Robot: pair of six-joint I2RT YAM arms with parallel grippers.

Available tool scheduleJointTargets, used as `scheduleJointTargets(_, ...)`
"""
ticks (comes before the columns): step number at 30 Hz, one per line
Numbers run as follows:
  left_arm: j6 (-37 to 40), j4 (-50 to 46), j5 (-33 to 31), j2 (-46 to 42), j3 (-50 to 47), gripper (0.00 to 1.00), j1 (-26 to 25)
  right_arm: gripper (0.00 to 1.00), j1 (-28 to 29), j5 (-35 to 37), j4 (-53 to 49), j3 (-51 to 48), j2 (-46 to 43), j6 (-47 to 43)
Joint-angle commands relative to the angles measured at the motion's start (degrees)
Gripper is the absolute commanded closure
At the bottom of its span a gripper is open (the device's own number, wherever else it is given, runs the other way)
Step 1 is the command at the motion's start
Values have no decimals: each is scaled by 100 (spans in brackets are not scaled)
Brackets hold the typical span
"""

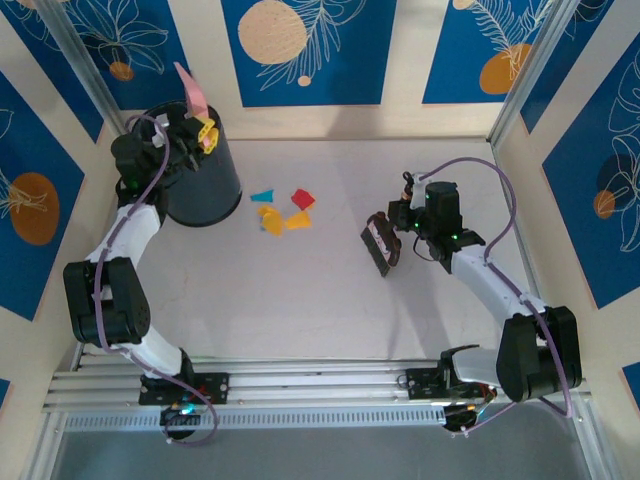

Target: Sweep away the paper scraps from the table

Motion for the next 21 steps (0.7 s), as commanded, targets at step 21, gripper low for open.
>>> scheduleJointTargets(21, -465, 819, 14, -406, -42, 100, 61, 100, 135, -13, 58, 212, 42, 88)
